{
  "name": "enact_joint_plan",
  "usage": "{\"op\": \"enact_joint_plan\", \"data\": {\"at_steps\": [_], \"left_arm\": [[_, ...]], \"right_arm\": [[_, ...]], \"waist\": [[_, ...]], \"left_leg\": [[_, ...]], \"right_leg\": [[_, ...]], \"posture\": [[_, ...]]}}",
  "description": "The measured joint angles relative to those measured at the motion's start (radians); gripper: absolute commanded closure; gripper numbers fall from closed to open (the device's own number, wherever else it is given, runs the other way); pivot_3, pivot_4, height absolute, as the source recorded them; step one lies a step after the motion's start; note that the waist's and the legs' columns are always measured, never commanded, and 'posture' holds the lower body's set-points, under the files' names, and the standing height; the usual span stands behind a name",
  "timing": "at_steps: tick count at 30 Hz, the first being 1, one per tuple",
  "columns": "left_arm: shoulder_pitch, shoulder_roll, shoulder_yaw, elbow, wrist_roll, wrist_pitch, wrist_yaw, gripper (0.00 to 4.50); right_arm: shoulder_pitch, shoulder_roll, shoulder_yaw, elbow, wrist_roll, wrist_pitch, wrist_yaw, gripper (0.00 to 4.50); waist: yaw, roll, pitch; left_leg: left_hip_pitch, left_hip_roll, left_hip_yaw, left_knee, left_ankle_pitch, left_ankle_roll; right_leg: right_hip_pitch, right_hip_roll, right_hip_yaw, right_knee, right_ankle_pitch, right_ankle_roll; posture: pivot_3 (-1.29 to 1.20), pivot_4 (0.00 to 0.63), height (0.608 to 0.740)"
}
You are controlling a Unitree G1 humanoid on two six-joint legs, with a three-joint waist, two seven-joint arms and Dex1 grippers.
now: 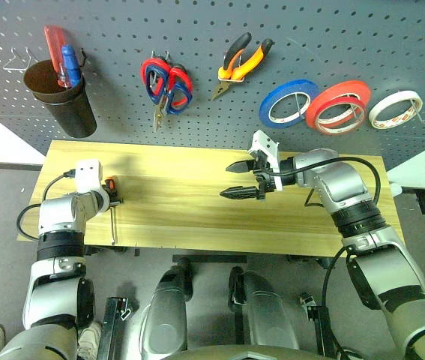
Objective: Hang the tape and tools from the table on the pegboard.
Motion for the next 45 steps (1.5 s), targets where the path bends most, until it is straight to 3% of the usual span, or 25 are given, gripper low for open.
{"op": "enact_joint_plan", "data": {"at_steps": [8,13,19,27,39,45], "left_arm": [[0.243,0.091,0.062,-0.515,-0.12,0.177,-0.112,3.56],[0.343,0.123,0.092,-0.737,-0.237,0.155,-0.252,3.56],[0.342,0.18,0.181,-0.866,-0.378,0.149,-0.349,3.56],[0.401,0.165,0.234,-0.891,-0.446,-0.007,-0.42,3.56],[0.118,0.214,0.256,-0.749,-0.509,-0.222,-0.454,3.56],[-0.042,0.238,0.23,-0.61,-0.447,-0.365,-0.447,3.56]], "right_arm": [[-0.025,-0.028,-0.037,-0.063,0.057,0.038,0.062,0.0],[-0.047,-0.038,-0.067,-0.073,0.096,0.067,0.076,0.0],[-0.081,-0.057,-0.116,-0.093,0.16,0.104,0.111,0.0],[-0.076,-0.074,-0.187,-0.185,0.25,0.118,0.132,0.0],[-0.104,-0.093,-0.284,-0.228,0.349,0.159,0.048,0.0],[-0.108,-0.082,-0.297,-0.227,0.357,0.156,0.022,0.0]], "waist": [[0.003,-0.002,-0.003],[0.003,-0.004,-0.007],[0.003,-0.005,-0.028],[0.005,-0.006,-0.06],[0.0,-0.006,-0.112],[0.0,-0.006,-0.132]], "left_leg": [[-0.002,0.0,-0.004,-0.001,0.001,-0.007],[-0.004,0.0,-0.004,-0.001,0.001,-0.007],[-0.005,0.0,-0.003,-0.002,0.004,-0.008],[-0.005,-0.003,-0.002,-0.001,0.001,-0.005],[-0.005,-0.004,0.001,0.001,0.004,-0.001],[-0.004,-0.004,0.001,0.001,0.006,0.002]], "right_leg": [[-0.001,0.0,-0.004,-0.001,0.0,-0.001],[-0.001,0.0,-0.005,-0.005,0.002,-0.002],[0.0,0.002,-0.006,-0.007,0.002,-0.001],[0.001,0.003,-0.008,-0.008,0.003,0.0],[0.003,0.005,-0.007,-0.013,0.011,0.002],[0.003,0.007,-0.007,-0.012,0.011,0.002]], "posture": [[0.08,0.223,0.73],[0.09,0.183,0.73],[0.1,0.152,0.73],[0.09,0.124,0.73],[0.05,0.078,0.73],[0.05,0.065,0.73]]}}
